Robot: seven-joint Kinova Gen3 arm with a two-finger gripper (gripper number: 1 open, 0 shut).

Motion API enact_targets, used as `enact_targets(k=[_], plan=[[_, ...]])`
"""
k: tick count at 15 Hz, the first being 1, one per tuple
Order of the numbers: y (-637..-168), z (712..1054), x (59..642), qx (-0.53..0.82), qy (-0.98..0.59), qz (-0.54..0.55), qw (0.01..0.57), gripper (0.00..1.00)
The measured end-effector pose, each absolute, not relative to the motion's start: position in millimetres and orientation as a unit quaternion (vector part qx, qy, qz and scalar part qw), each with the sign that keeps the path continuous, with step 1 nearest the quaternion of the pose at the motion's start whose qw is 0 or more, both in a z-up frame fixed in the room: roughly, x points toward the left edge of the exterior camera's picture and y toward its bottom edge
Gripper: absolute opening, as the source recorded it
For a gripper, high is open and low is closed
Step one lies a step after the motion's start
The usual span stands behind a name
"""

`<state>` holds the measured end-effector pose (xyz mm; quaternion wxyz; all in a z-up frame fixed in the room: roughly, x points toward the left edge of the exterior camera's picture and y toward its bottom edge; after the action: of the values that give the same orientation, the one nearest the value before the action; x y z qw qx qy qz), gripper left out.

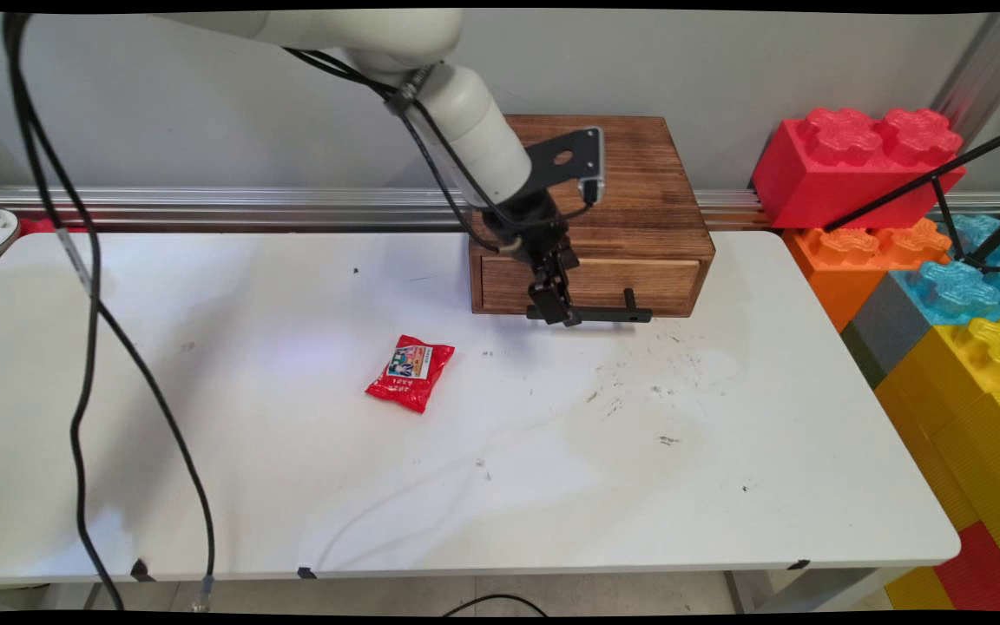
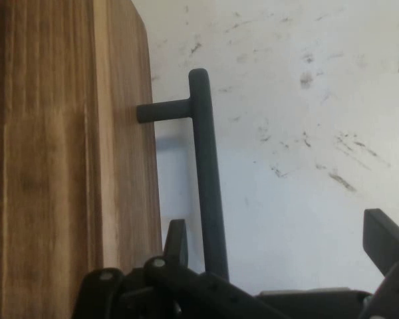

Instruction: Open the drawer

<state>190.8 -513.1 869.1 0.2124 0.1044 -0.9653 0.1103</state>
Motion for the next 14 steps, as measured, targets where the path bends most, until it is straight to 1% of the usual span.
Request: enact_targets(k=[5, 14], plan=[[-523, 849, 172, 0.112, -0.968, 0.108, 0.197, 1.0], [-532, 818, 157, 0.123, -0.969, 0.106, 0.183, 1.0]])
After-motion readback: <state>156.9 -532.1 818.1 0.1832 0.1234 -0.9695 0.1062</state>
